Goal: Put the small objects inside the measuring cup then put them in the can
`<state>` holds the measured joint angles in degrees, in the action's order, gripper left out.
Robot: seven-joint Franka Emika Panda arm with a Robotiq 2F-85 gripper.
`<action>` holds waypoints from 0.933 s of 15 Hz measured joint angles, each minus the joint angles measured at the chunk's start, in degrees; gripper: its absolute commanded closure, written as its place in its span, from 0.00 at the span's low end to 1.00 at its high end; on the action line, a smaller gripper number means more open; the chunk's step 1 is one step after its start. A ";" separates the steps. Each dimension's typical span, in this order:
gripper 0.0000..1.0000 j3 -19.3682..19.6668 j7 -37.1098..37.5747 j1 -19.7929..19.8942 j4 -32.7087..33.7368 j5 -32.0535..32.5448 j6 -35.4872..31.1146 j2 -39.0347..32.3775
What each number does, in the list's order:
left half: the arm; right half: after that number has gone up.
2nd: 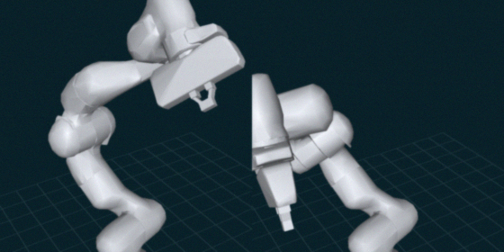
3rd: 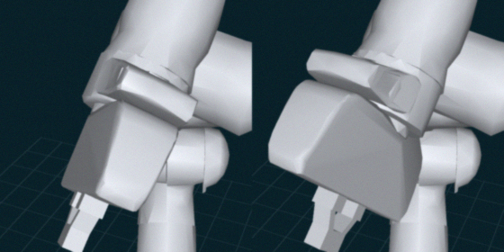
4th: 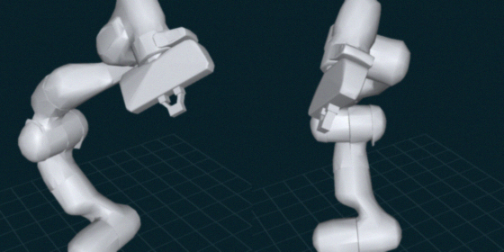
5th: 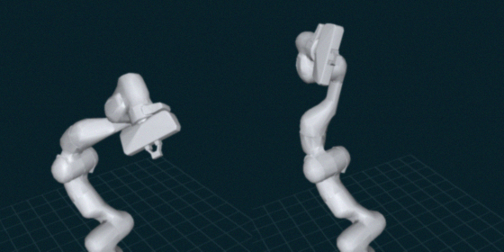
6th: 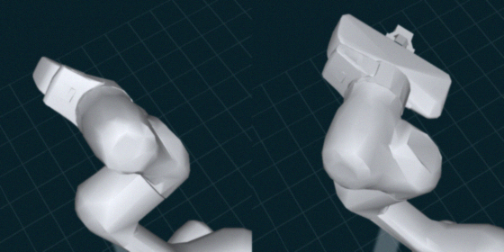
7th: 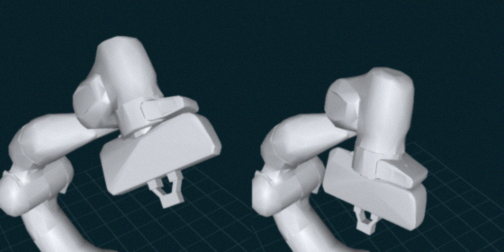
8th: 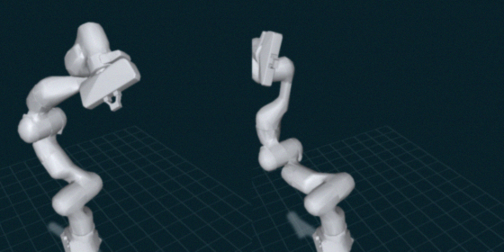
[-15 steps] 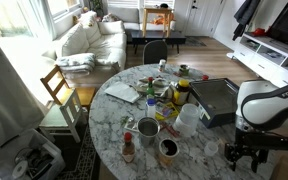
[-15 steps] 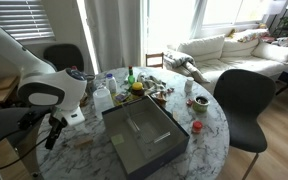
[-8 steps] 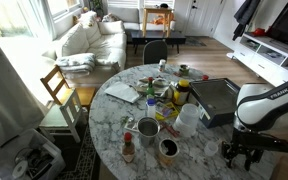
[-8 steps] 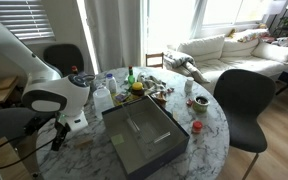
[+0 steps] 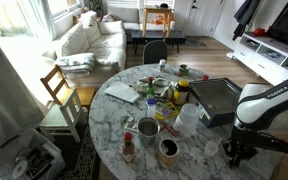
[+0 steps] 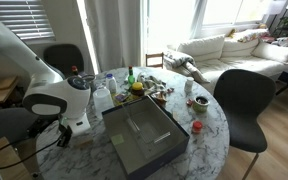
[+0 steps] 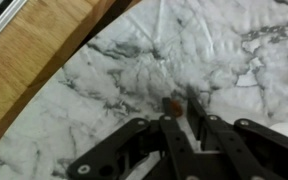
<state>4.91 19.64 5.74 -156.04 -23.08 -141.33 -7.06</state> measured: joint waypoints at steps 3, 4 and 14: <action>0.96 0.03 -0.31 0.01 -0.02 -0.92 -0.14 0.03; 0.97 0.09 -0.50 0.03 -0.04 -1.10 -0.14 0.04; 0.97 1.29 -0.22 0.23 -0.03 0.16 0.07 2.07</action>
<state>6.20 19.42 5.96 -156.07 -22.92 -141.26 -4.99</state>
